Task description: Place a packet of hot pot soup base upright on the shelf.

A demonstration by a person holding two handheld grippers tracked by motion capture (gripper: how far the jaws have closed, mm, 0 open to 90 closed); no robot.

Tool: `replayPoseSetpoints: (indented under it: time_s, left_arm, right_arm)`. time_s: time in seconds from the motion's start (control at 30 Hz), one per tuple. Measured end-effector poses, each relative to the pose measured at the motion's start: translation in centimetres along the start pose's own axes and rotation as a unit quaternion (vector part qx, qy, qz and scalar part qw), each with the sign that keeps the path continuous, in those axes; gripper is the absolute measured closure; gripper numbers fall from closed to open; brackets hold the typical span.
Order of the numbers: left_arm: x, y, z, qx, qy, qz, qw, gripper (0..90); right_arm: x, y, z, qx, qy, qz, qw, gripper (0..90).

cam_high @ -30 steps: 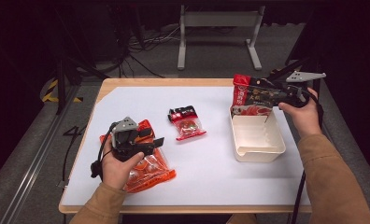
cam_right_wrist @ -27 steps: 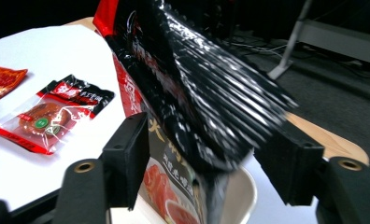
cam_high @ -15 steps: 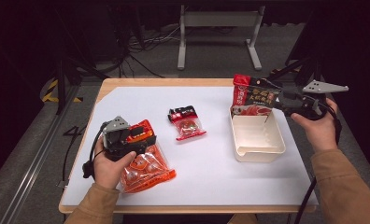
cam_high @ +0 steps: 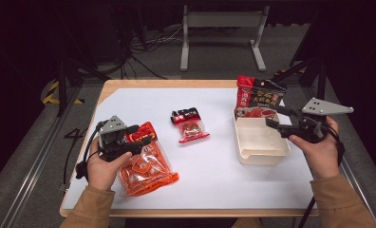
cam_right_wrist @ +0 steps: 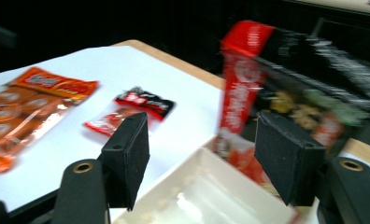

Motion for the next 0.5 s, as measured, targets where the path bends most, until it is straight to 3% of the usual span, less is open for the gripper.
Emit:
replayPoseSetpoints:
  time_s: [0.07, 0.13, 0.2, 0.33, 0.5]
  left_arm:
    - [0.2, -0.3, 0.3, 0.008, 0.005, 0.011, 0.9999, 31.4]
    - [0.4, -0.6, 0.6, 0.016, 0.005, 0.019, 0.9997, 32.3]
    - [0.6, -0.6, 0.8, 0.022, 0.003, 0.017, 0.9996, 32.1]
    - [0.9, -0.6, 1.3, 0.014, 0.005, 0.018, 0.9997, 31.1]
    - [1.2, -1.0, 2.3, 0.027, 0.003, 0.015, 0.9995, 30.9]
  right_arm:
    - [0.0, -0.2, 0.5, 0.001, 0.004, 0.0, 1.0, 36.5]
    - [-0.4, -1.0, 2.1, -0.003, 0.015, 0.011, 0.9998, 36.4]
    - [-0.5, -1.2, 2.4, -0.006, 0.016, 0.013, 0.9998, 36.4]
    - [-0.7, -1.7, 4.3, -0.002, 0.032, 0.012, 0.9994, 36.0]
    - [-1.2, -2.5, 5.2, -0.004, 0.049, 0.02, 0.9986, 35.1]
Point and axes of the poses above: each handheld gripper's, and its own axes: x roughly backward along the jaws, y roughly out of its top, z roughly to its left, the point moved 10 cm from there along -x, roughly forward along the jaws, and after that the axes turned 11 degrees about -x, right-handed, at the moved point
